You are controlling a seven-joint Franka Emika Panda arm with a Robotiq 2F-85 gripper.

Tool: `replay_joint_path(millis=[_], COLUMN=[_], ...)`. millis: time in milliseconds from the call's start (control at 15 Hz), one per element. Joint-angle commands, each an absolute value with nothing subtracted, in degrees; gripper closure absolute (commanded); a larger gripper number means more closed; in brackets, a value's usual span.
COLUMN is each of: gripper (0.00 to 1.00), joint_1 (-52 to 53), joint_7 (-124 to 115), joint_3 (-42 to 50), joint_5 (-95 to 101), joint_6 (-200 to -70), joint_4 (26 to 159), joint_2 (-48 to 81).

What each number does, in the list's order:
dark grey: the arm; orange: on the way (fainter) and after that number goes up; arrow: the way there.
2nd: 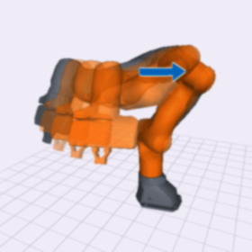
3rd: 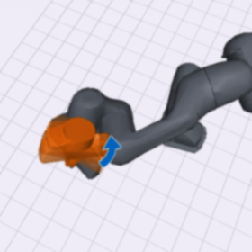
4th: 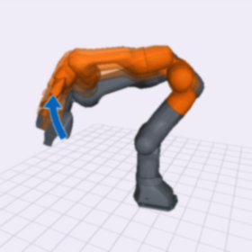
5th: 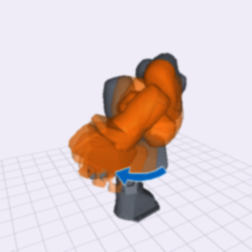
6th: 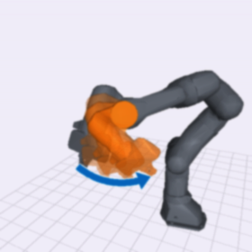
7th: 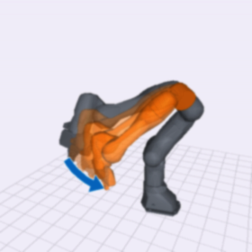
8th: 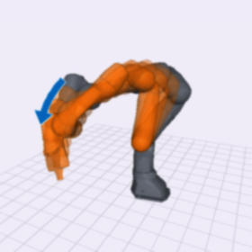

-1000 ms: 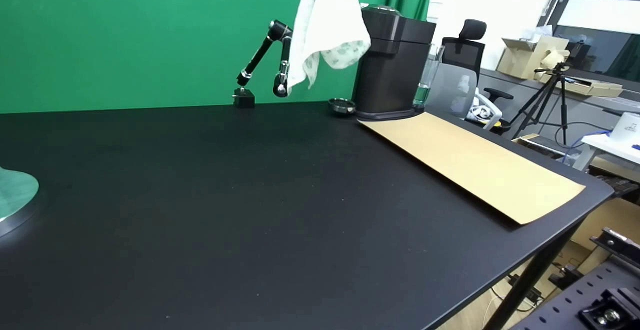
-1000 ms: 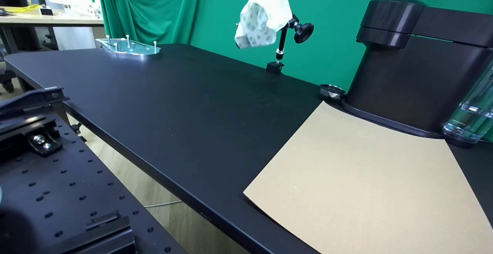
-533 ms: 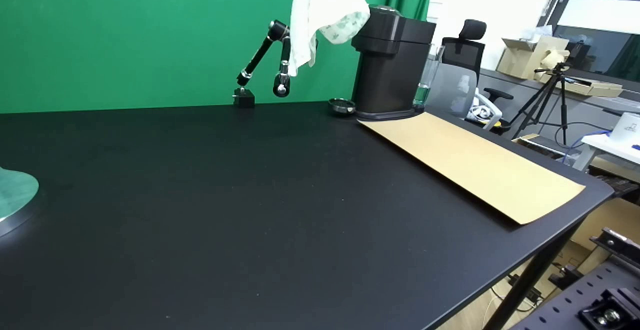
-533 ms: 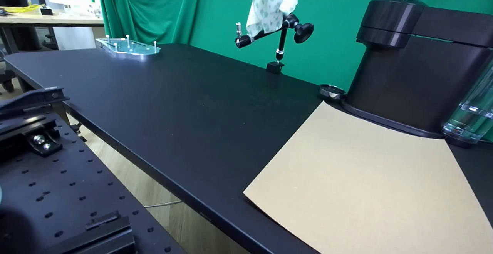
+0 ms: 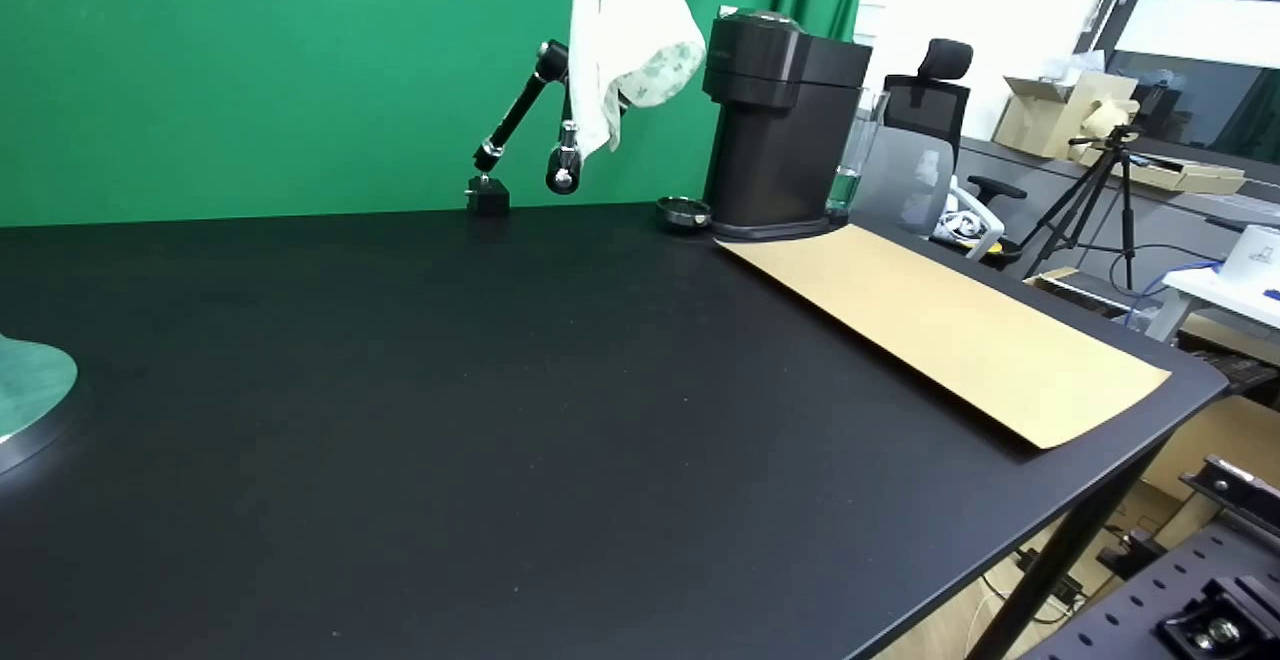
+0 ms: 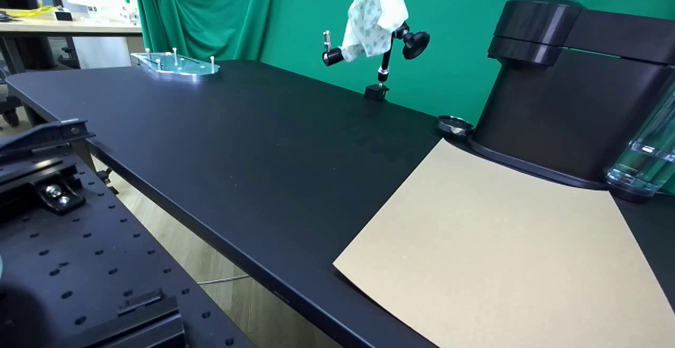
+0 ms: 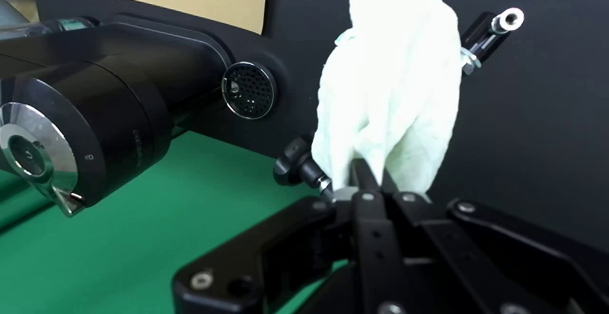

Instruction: Place the cloth on the table then hang it on the stand

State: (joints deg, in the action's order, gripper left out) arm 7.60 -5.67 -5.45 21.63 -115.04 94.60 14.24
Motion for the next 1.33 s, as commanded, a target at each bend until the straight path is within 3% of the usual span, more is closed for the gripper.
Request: replay_joint_path(millis=[0,467,1267], gripper=[1.00,1.00,1.00], joint_1=[9.83,12.07,12.10], joint_7=[-5.78,-4.04,-3.98], joint_3=[-5.04,-5.62,-5.45], joint_5=[22.59,21.40,20.90], joint_6=[-108.17,-94.00,-86.80], joint_4=[87.63,79.78,79.54], joint_2=[16.66,16.91,20.57])
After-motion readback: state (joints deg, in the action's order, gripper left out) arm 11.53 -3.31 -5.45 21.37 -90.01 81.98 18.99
